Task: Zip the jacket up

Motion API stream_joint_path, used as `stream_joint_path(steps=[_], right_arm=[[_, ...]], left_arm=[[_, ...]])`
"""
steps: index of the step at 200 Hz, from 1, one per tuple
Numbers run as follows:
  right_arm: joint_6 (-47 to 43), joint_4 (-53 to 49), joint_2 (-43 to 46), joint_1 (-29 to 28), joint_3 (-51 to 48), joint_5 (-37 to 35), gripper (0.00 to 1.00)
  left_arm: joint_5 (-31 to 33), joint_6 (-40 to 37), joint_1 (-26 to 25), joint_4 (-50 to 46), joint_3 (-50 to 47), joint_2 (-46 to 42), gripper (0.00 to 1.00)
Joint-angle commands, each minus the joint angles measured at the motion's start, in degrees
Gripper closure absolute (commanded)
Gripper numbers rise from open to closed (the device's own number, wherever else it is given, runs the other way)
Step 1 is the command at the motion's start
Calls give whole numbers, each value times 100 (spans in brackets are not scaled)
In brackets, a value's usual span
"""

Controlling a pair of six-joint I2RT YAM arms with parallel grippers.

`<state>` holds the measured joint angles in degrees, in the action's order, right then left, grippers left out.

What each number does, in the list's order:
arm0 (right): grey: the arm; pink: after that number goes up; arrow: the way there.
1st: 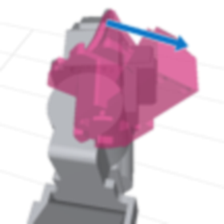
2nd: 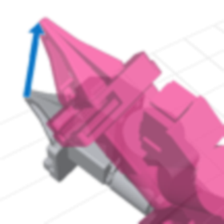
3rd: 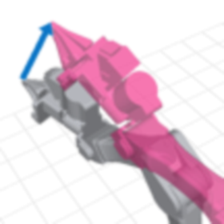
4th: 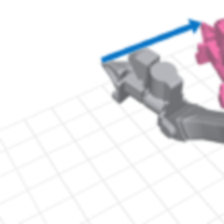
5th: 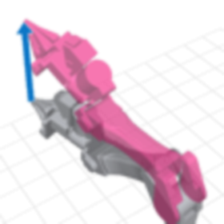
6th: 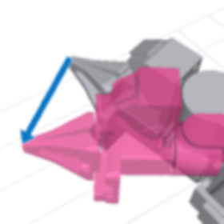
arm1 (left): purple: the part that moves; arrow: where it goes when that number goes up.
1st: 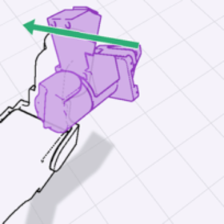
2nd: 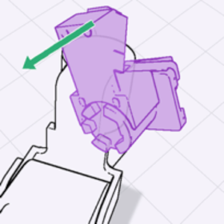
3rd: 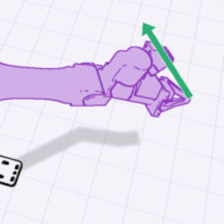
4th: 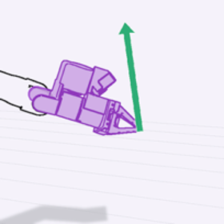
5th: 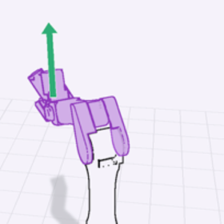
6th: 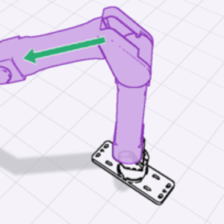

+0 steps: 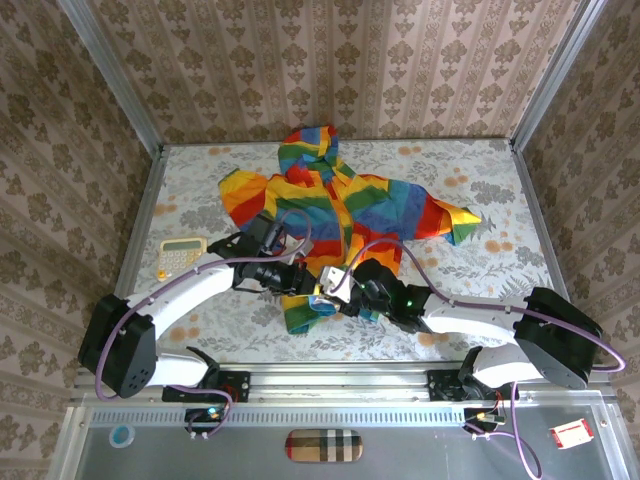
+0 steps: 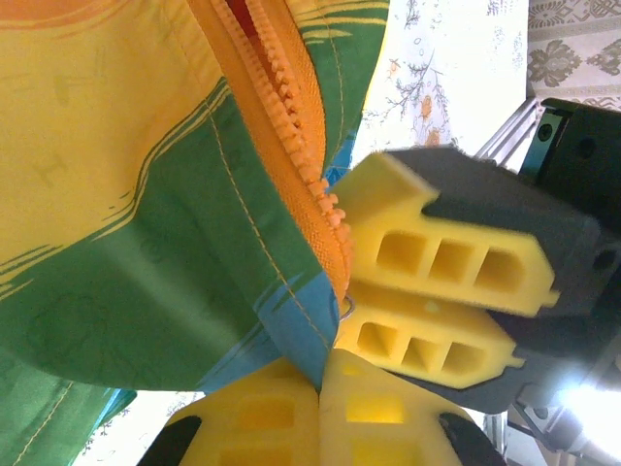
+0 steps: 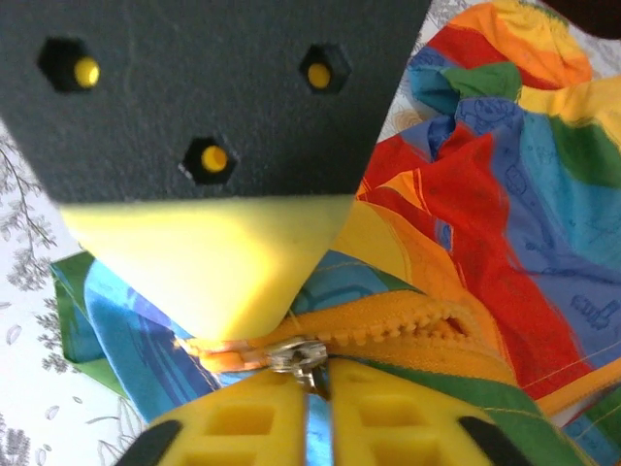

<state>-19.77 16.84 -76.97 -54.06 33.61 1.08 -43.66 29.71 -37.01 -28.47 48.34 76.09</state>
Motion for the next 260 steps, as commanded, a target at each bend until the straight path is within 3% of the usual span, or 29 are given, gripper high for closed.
stream_joint_path(steps=[1, 84, 156, 260], right_arm=[[88, -220, 27, -47, 332, 6, 99], [986, -768, 174, 29, 585, -1081, 100], [1618, -1103, 2, 559, 775, -828, 100], [1608, -1798, -472, 1357, 1450, -551, 100]], left_arm=[[-69, -161, 12, -175, 125, -118, 100], [427, -471, -20, -894, -35, -339, 100], [261, -518, -99, -847, -281, -548, 100], [165, -606, -187, -958, -473, -646, 100]])
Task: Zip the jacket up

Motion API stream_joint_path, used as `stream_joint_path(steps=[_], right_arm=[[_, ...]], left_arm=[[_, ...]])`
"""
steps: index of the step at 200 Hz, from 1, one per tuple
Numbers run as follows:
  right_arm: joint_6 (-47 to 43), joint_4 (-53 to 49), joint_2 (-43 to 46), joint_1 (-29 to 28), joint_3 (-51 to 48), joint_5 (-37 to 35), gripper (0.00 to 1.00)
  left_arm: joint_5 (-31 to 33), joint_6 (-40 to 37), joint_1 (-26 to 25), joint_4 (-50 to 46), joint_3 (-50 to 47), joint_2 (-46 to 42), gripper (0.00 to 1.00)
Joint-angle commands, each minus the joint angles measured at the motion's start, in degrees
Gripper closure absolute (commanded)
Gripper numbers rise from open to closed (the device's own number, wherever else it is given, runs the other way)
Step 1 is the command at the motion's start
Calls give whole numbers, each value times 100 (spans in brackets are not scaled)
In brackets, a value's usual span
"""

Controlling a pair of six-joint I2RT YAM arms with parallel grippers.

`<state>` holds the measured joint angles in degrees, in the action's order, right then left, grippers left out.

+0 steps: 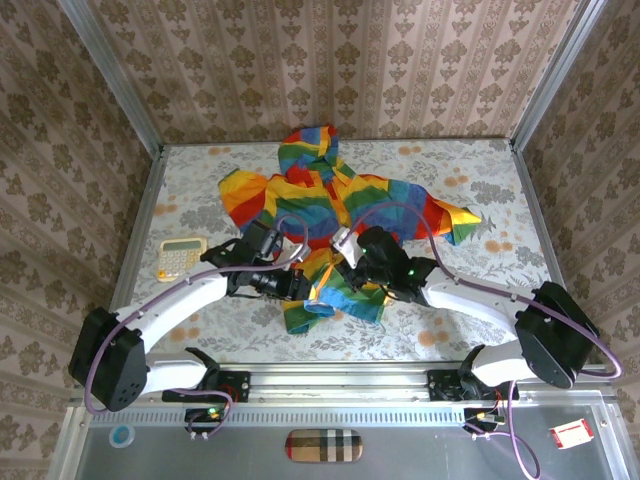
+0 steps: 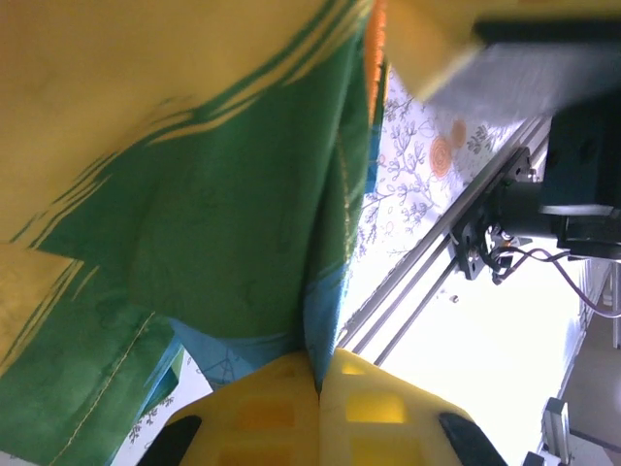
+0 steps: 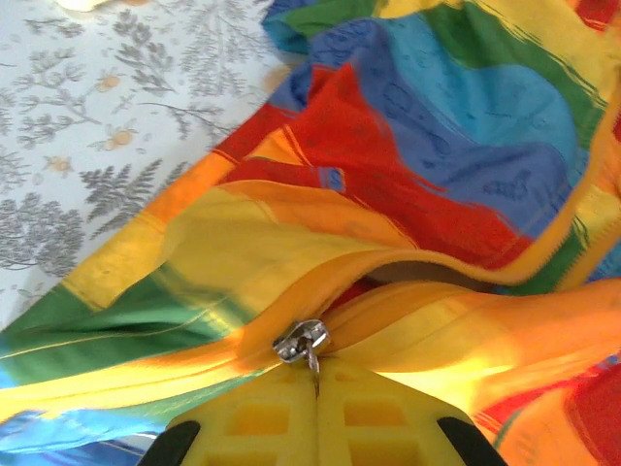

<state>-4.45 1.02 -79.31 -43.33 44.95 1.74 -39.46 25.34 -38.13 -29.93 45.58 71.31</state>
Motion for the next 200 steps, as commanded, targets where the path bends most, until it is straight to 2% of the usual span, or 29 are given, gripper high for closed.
stream_joint_path(steps=[1, 76, 200], right_arm=[[76, -220, -245, 287, 323, -619, 100], [198, -460, -867, 767, 1037, -570, 100], [217, -798, -2425, 1421, 2725, -373, 100]], left_arm=[[-255, -174, -78, -807, -198, -169, 100], [-290, 17, -106, -674, -442, -331, 100], [-268, 435, -175, -474, -952, -932, 100]])
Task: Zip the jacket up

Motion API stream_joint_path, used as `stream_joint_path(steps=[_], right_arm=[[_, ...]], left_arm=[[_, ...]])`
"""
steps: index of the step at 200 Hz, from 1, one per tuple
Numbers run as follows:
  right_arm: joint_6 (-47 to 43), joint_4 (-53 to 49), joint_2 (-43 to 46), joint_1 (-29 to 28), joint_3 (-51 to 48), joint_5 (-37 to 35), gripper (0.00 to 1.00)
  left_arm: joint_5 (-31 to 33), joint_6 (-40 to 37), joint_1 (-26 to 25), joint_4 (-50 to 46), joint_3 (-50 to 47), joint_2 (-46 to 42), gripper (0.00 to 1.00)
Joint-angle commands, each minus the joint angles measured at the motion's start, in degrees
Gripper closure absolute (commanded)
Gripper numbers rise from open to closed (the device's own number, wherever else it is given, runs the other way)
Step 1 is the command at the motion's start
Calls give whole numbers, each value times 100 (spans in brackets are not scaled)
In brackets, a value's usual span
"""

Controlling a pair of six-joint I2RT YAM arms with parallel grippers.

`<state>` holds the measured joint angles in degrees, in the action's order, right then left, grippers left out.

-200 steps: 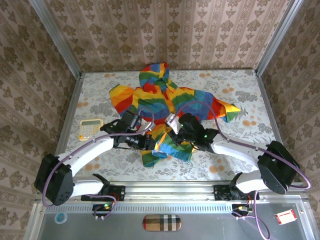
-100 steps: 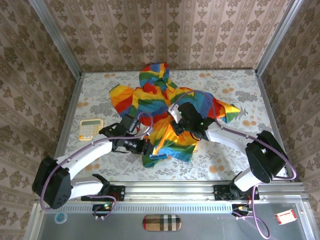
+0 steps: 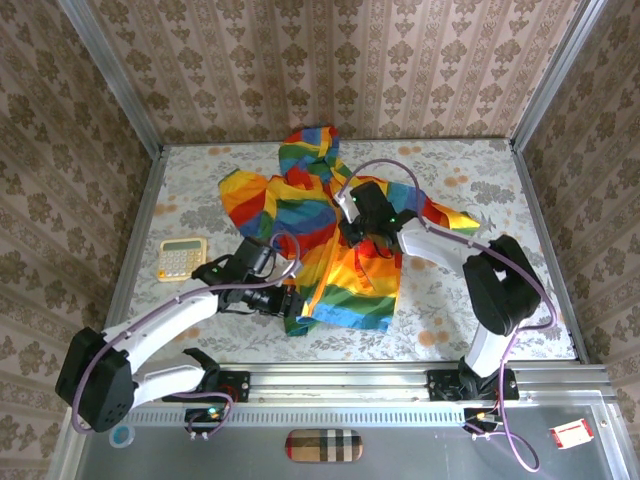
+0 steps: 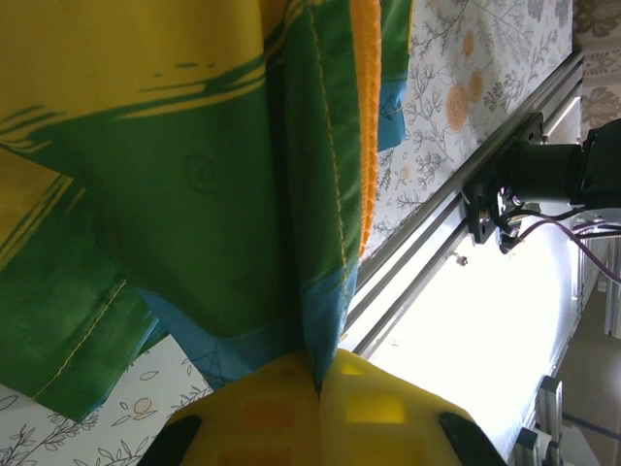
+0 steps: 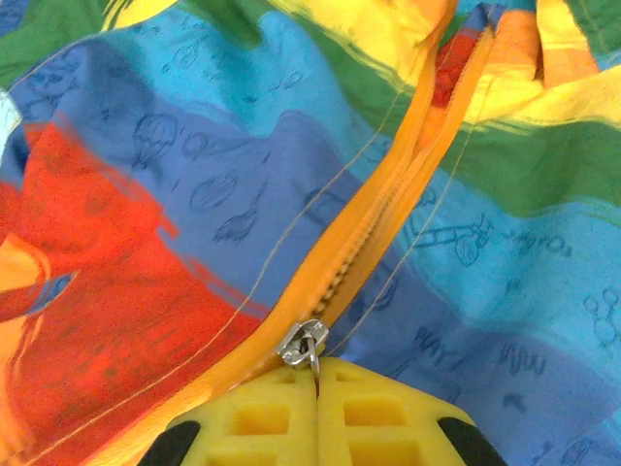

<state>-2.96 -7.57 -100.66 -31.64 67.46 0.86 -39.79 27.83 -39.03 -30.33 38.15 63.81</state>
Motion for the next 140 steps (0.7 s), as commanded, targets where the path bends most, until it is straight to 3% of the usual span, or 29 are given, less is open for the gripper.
stream_joint_path(steps=[1, 140], right_arm=[[68, 58, -297, 257, 489, -287, 100], [-178, -450, -2240, 1073, 2927, -177, 100]], left_arm=[[-229, 191, -87, -437, -215, -188, 100], [-258, 530, 98, -16, -729, -293, 100]])
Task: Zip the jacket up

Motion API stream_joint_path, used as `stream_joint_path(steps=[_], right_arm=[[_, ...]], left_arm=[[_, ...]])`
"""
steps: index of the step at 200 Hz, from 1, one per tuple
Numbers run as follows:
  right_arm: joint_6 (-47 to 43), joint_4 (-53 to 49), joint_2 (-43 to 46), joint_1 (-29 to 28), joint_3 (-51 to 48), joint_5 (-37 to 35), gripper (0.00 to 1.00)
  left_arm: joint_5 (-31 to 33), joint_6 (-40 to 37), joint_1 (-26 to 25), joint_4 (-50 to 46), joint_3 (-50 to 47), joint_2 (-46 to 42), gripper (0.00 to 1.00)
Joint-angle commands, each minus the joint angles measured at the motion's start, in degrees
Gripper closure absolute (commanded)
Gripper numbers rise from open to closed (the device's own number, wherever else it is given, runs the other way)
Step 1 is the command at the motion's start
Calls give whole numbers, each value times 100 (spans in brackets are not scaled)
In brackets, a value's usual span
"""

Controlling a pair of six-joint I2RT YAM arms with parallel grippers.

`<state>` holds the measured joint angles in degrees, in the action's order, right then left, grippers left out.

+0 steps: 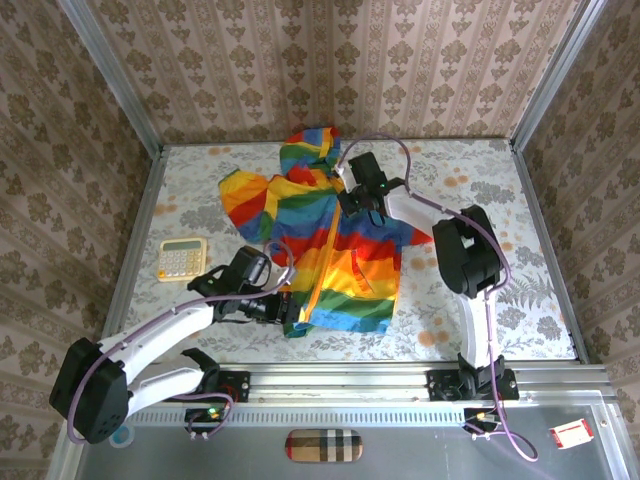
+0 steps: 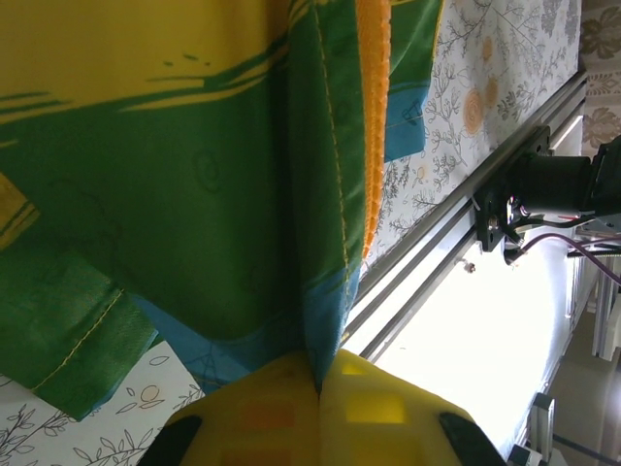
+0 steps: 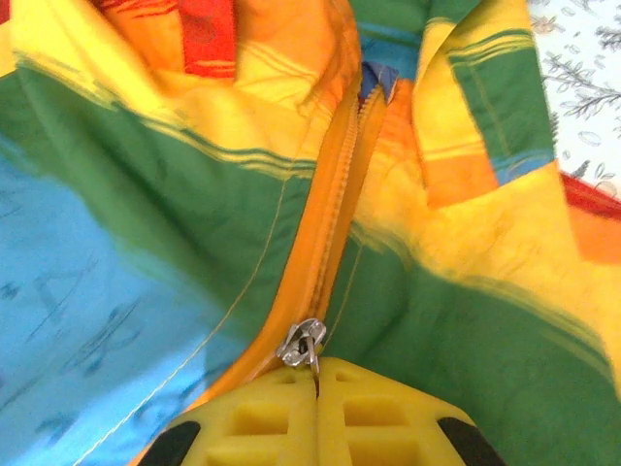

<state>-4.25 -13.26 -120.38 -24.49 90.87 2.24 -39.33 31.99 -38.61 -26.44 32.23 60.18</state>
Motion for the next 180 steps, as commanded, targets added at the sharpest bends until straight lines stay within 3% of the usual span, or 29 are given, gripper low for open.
stream_joint_path(steps=[1, 105, 180], right_arm=[[-49, 111, -281, 362, 606, -313, 100], [-14, -569, -1844, 907, 3045, -184, 100], [-23, -1223, -2909, 1103, 5056, -13, 100]], left_arm=[[-304, 115, 65, -392, -137, 76, 100], [-607, 36, 656, -184, -171, 841, 100], [-647, -26, 749, 22, -147, 1476, 100]])
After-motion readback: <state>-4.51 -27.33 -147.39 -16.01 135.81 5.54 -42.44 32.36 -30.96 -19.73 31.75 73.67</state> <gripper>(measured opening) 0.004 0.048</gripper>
